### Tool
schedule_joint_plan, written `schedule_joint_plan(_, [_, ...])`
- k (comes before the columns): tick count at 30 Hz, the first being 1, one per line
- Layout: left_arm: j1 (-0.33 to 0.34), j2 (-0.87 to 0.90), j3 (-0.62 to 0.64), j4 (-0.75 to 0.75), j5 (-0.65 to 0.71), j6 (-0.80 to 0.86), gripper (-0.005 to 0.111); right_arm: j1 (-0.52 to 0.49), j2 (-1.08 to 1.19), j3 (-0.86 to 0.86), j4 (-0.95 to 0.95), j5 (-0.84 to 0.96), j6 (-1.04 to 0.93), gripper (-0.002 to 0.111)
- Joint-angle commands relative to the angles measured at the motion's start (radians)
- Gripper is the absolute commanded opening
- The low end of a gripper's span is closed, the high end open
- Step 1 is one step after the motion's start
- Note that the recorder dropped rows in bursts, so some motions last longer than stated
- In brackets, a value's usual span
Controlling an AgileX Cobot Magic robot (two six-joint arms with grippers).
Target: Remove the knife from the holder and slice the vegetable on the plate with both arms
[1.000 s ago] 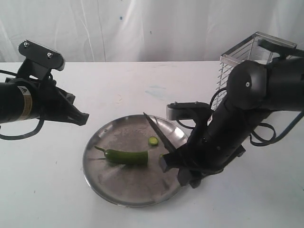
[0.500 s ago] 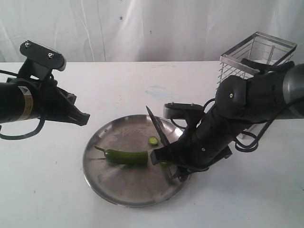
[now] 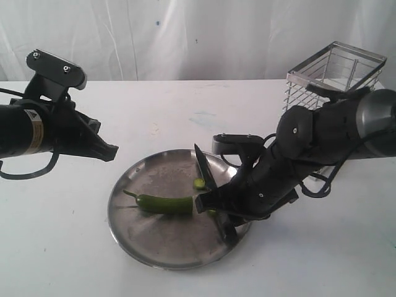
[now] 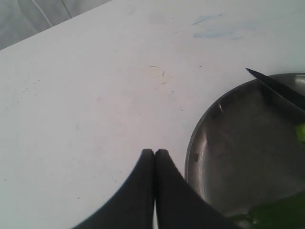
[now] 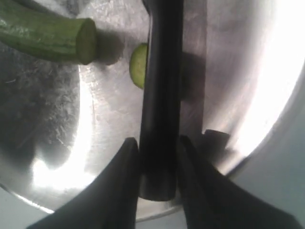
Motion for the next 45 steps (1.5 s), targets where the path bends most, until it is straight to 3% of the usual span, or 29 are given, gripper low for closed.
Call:
schedule_joint_plan(1, [-0.003, 0.002, -0.005, 0.014, 0.005, 0.0, 0.0, -0.002, -0.059, -0.001, -0.014, 0.044, -0.012, 0.026])
schedule_joint_plan(5, [-0.003, 0.002, -0.005, 0.014, 0.005, 0.0, 0.0, -0.002, -0.173, -0.001, -0.054, 0.049, -0.041, 0.025])
schedule_joint_plan(10, [-0.003, 0.002, -0.005, 0.014, 0.003, 0.0, 0.0, -0.013, -0.367, -0.003, -0.273, 0.015, 0.048, 0.001])
schedule_joint_plan(13, [-0.003, 0.002, -0.005, 0.014, -0.005, 0.0, 0.0, -0.048, -0.492, -0.001, -0.401, -0.007, 0.137, 0.0])
schedule_joint_plan(17, [-0.003, 0.002, -0.005, 0.014, -0.021, 0.0, 0.0, -0.166, -0.627, -0.001, -0.619, -0.018, 0.291, 0.0])
schedule_joint_plan(22, [-0.003, 0.002, -0.005, 0.014, -0.039, 0.0, 0.0, -0.403, -0.689, 0.006, -0.878, 0.087, 0.521, 0.0])
schedule_joint_plan(28, [-0.003, 0.002, -0.005, 0.014, -0.03, 0.002, 0.0, -0.576, -0.844, 0.133, -0.889, -0.065, 0.692, 0.0])
schedule_joint_plan(36, [-0.003, 0.002, -0.005, 0.014, 0.013, 0.004, 0.0, -0.579, -1.2, 0.5, -0.949, -0.302, 0.705, 0.0])
schedule_joint_plan(39, [-0.003, 0.002, -0.003, 0.014, -0.001, 0.002, 0.0, -0.579, -1.326, 0.55, -0.949, -0.38, 0.705, 0.0])
schedule_joint_plan(45, [-0.003, 0.002, -0.003, 0.014, -0.04, -0.007, 0.0, -0.579, -1.548, 0.55, -0.94, -0.281, 0.705, 0.0])
